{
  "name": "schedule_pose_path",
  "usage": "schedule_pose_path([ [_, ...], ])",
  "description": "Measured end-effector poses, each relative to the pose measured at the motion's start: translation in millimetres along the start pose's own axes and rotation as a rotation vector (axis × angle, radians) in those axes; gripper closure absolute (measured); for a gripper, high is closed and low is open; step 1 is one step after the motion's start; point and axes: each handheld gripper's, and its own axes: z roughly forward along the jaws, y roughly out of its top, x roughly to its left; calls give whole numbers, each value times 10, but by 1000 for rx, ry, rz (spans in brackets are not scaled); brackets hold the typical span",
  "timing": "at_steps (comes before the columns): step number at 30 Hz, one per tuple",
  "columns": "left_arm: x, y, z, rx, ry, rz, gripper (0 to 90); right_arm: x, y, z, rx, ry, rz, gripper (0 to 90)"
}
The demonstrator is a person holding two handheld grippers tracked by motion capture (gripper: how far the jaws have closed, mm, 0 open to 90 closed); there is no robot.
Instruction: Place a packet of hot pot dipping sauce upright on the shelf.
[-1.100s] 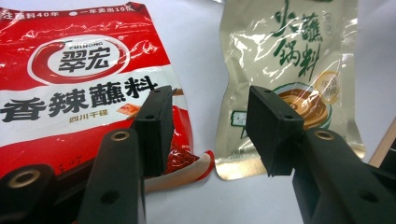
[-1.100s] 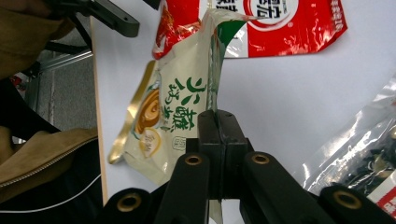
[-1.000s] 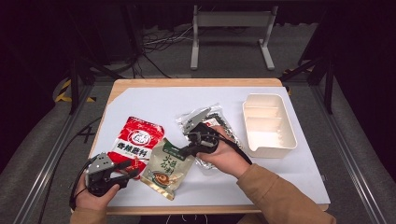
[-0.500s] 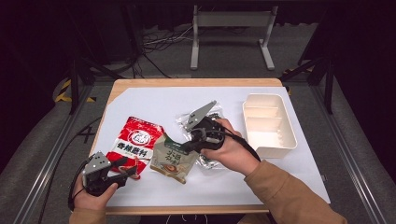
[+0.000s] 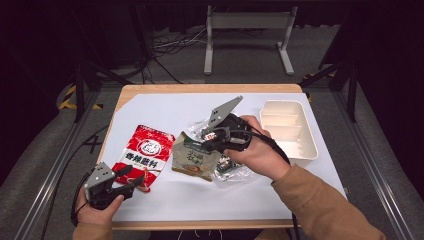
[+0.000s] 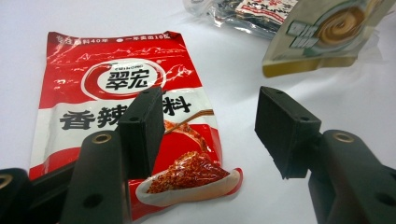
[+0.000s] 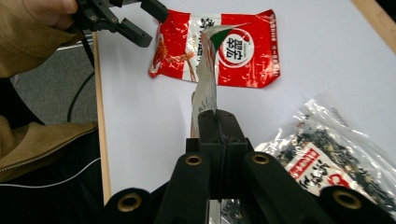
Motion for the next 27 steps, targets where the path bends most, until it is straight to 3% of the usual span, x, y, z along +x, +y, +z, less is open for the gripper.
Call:
schedule_pose_path([
  [11,8,1,21,-22,3,14,394,-118,-37,-276,1,-72,-5,898],
  [27,13,26,67,-36,-25,29,383,-331,-241,-727,-26,-172,36,898],
])
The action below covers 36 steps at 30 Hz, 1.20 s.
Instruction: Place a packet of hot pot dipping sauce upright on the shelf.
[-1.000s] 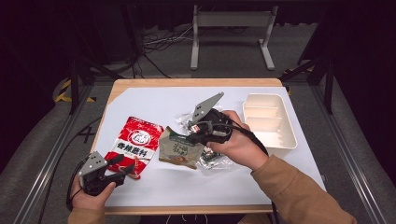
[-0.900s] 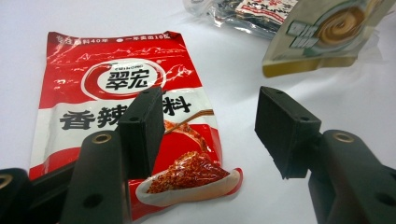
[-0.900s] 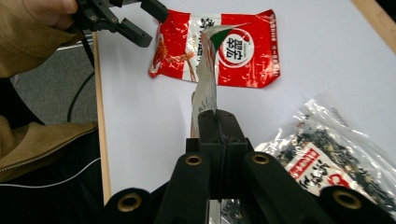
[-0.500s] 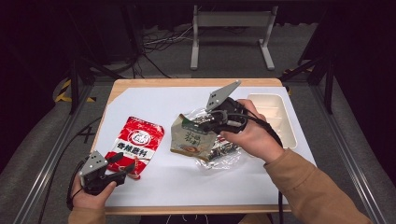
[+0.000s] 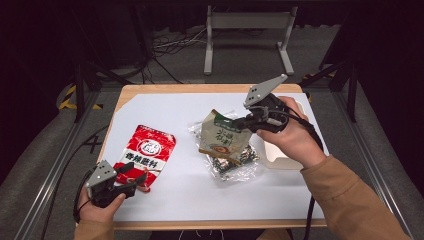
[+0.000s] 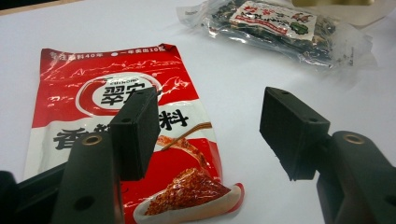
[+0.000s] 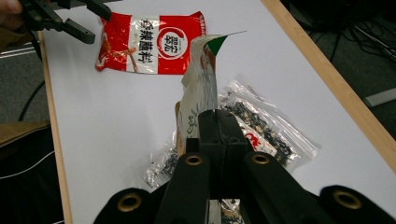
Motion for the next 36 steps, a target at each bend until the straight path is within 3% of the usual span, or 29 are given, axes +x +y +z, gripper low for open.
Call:
schedule_pose_path([
  [15,1,17,36,1,-11,4,377,-240,-131,-248,-6,-90,24,898],
  [22,8,9,31,-1,-8,1,369,-428,-199,-389,-9,-149,32,898],
  [36,12,-2,32,-4,-9,-14,358,-735,-306,-553,-18,-203,32,897],
])
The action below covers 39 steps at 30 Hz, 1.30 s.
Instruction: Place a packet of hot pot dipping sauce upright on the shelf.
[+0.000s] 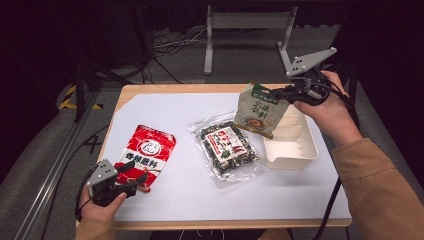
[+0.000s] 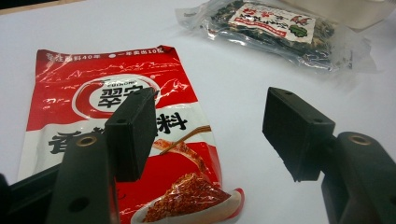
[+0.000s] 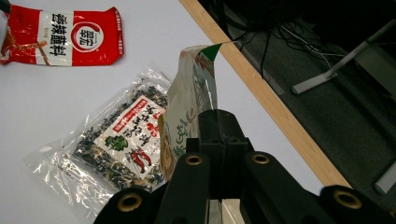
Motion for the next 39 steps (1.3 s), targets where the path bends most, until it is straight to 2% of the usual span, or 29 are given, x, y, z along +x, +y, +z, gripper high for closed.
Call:
schedule_pose_path([
  [28,-7,-30,16,15,12,9,359,-592,-208,-16,-13,-100,-61,897],
  [39,-37,-97,-96,8,39,-4,359,-802,-289,42,1,-113,-97,897],
])
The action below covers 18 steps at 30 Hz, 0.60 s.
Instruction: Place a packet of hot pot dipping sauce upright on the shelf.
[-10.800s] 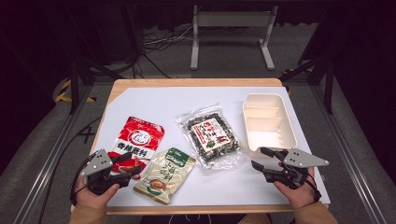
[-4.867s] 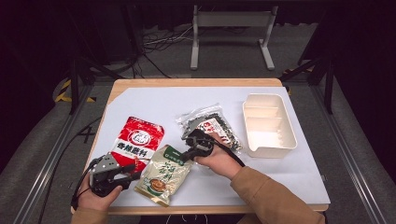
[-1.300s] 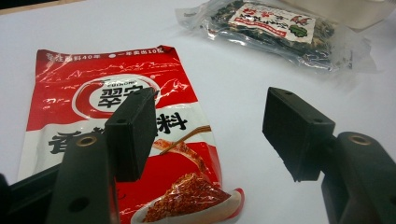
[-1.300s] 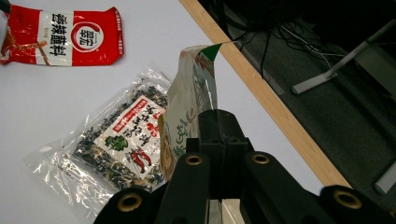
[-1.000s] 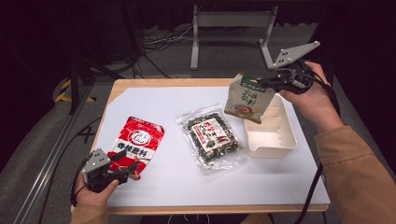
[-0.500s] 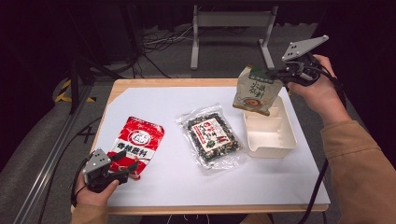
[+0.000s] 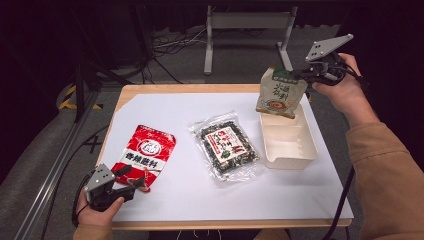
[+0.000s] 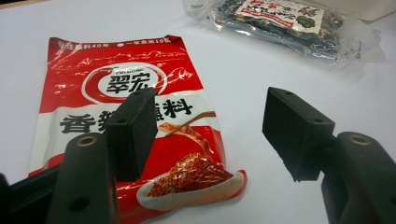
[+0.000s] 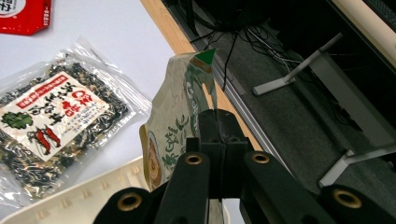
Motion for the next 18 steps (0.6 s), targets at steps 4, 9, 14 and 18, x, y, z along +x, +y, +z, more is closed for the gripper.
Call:
schedule_pose_path([
  [4,-12,-20,-17,0,3,-1,359,-70,-49,26,-8,-2,-17,897],
  [9,-39,-28,-32,-5,5,4,356,-150,-114,83,-6,0,-30,897],
  [14,-38,-43,-57,-6,13,-4,354,-213,-172,132,-1,13,-47,897],
  [18,-45,-53,-72,-2,19,1,355,-270,-225,184,3,9,-50,897],
])
